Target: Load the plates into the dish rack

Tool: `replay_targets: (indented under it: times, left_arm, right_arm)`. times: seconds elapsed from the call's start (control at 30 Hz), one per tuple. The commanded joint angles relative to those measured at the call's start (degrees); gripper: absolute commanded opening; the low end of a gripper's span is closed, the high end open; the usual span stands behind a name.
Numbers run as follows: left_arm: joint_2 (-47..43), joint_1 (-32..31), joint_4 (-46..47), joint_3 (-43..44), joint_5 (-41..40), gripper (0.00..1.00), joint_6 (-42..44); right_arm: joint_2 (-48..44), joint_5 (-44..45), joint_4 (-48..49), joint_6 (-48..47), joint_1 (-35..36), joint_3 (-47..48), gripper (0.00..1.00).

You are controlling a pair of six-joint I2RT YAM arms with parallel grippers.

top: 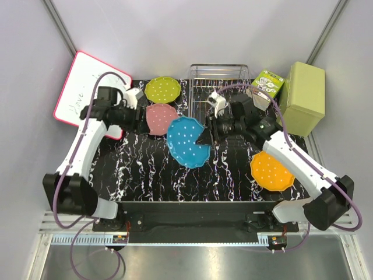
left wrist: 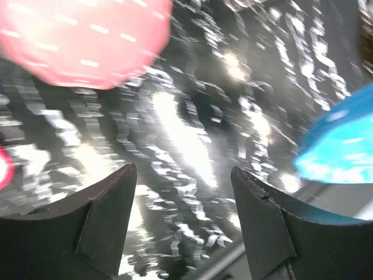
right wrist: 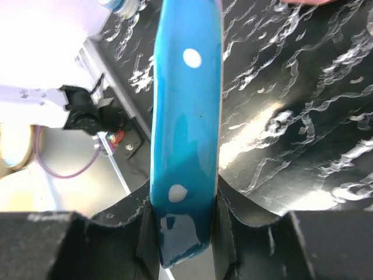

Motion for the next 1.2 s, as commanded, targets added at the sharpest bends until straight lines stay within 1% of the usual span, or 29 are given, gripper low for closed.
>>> replay_targets:
  times: [0.0,0.03,0.07,0.1,0.13,0.17,0.2,0.23,0.27,0.33,0.37,0.4,0.43,0.47,0.5,0.53,0.57,0.6,0.63,0.7,0.77,0.8,0.87,1.1,1.17]
  left_arm:
    - [-4.3,-0.1,2.2,0.6,-8.9,0.75,2.5]
    - [-5.5,-0.1,3.3,0.3,-10.1,0.76,1.3]
    - [-6.2,-0.1,4.6,-0.4,-10.7,0.76,1.0]
    - [-6.8,-0.1,8.2,-2.2,-11.3,0.82,0.5]
    - [-7.6,-0.1,9.9,-3.1,-13.1,0.83,-0.8]
    - [-7.7,-0.1,12.4,-3.8,-13.5,0.83,-1.7]
    - [-7.6,-0.1,12.6,-3.5,-13.9,0.83,-2.7]
    - [-7.1,-0.2,12.6,-3.0,-14.7,0.82,-5.0]
    - [-6.8,-0.2,12.6,-2.1,-15.6,0.81,-6.5]
    - [-6.4,-0.1,12.6,-1.9,-18.9,0.81,-9.3]
    - [-6.4,-0.1,13.0,-2.2,-20.2,0.82,-11.0]
    - [-6.4,0.9,13.7,-2.6,-21.3,0.82,-12.4]
    - [-6.3,2.4,14.4,-3.1,-20.2,0.87,-13.6]
    - [-6.3,4.6,16.4,-4.3,-18.4,0.89,-15.3]
    - [-5.4,9.4,17.1,-4.6,-16.6,0.91,-18.6]
    - [-4.6,10.9,17.2,-4.4,-15.7,0.91,-19.1]
    - [-3.9,11.3,16.8,-3.4,-17.0,0.91,-18.4]
    - [-3.3,11.3,16.8,-3.3,-18.3,0.91,-16.2]
    - [-2.9,11.3,16.9,-3.3,-19.8,0.92,-15.6]
    - [-2.3,11.2,17.5,-3.7,-20.2,0.93,-13.4]
    - [-2.0,10.8,17.6,-4.1,-22.8,0.95,-12.6]
    - [-1.8,10.6,17.6,-4.3,-23.0,0.98,-11.8]
    - [-1.9,10.4,17.6,-5.0,-23.3,0.99,-11.1]
    - [-0.6,10.3,17.6,-5.6,-21.1,0.99,-12.4]
    - [0.0,10.3,17.6,-5.0,-21.0,0.99,-12.6]
  right_arm:
    - [2.8,7.9,-3.6,-9.1,-1.4,21.4,0.0]
    - [6.5,8.2,-5.4,-12.2,-2.0,24.8,0.0]
    - [8.1,11.3,-5.4,-14.0,-2.5,27.5,0.0]
    - [9.7,13.2,-5.4,-15.2,-3.2,32.5,0.0]
    - [13.5,14.4,-5.4,-15.5,-5.7,35.2,0.0]
    - [15.7,16.7,-5.5,-15.2,-7.2,40.9,0.0]
    - [17.6,18.4,-5.4,-14.8,-8.4,43.7,0.0]
    - [21.6,24.0,-5.4,-13.9,-10.5,46.5,0.0]
    - [23.4,27.2,-5.2,-13.1,-11.6,51.8,0.0]
    - [28.4,33.4,-3.5,-11.0,-14.4,56.0,0.0]
    - [29.7,34.7,-2.4,-11.0,-15.0,59.0,0.0]
    - [31.0,37.9,-0.8,-11.1,-15.5,60.4,0.0]
    - [33.5,41.6,-0.2,-10.8,-16.1,61.9,0.0]
    - [34.6,42.8,0.2,-10.5,-17.6,64.8,0.0]
    - [35.8,44.3,0.5,-10.4,-18.2,66.3,0.0]
    - [37.7,46.6,0.8,-10.8,-18.5,67.4,0.0]
    - [38.7,46.8,0.9,-11.3,-19.4,69.4,0.0]
    - [39.4,47.1,1.3,-11.5,-19.8,70.2,0.0]
    - [40.9,47.5,1.5,-11.5,-20.4,70.8,0.0]
    - [42.5,48.6,1.6,-11.4,-21.8,72.2,0.0]
    - [44.5,50.9,1.6,-11.6,-22.5,73.5,0.0]
    - [45.2,50.9,1.8,-12.1,-23.3,73.7,0.0]
    - [46.7,52.2,2.4,-13.0,-24.0,74.8,0.0]
    - [49.7,56.1,6.6,-25.6,-24.2,76.3,0.0]
    - [50.4,56.8,6.6,-27.5,-24.2,76.3,0.0]
